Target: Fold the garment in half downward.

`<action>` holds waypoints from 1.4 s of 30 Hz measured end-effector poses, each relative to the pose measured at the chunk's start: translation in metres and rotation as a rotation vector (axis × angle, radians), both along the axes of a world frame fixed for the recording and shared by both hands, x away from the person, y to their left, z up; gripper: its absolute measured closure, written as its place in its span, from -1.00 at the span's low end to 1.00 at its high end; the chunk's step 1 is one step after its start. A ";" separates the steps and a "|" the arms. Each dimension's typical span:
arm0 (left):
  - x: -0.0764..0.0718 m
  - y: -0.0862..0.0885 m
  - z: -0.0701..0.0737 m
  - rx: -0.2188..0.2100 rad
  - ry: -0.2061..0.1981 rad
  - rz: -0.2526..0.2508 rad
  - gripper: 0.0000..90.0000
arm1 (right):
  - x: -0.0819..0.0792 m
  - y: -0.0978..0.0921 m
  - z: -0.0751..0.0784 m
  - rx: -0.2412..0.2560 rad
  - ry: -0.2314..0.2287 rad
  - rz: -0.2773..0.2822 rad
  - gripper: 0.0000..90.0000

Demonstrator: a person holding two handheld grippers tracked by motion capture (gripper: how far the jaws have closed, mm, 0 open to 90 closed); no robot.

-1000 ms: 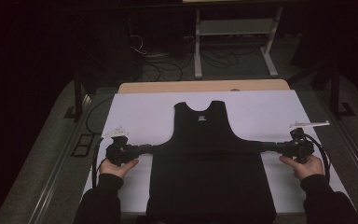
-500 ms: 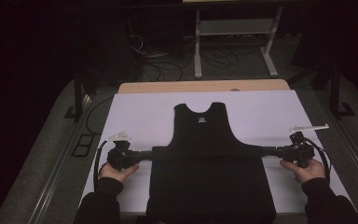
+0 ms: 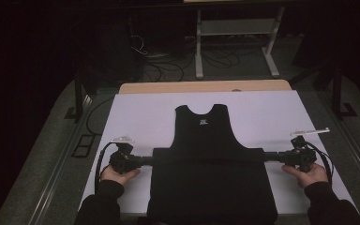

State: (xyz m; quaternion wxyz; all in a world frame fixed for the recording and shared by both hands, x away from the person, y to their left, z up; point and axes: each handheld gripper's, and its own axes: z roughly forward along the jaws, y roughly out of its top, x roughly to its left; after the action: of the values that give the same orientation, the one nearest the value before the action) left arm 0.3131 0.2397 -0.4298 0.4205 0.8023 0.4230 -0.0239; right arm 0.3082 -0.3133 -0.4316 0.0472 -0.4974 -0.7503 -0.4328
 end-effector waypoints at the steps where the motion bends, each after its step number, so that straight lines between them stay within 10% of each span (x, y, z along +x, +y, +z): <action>1: 0.000 0.000 0.000 -0.001 0.000 0.003 0.92 | 0.000 0.000 0.000 0.000 0.001 0.000 0.81; 42: -0.003 0.005 -0.003 -0.017 0.036 0.004 0.77 | -0.008 0.001 -0.010 -0.028 0.089 0.018 0.63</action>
State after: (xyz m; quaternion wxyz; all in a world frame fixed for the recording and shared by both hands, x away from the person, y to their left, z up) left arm 0.3099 0.2449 -0.4325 0.4196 0.7974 0.4318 -0.0408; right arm 0.2999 -0.3124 -0.4419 0.0775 -0.5101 -0.7578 -0.3994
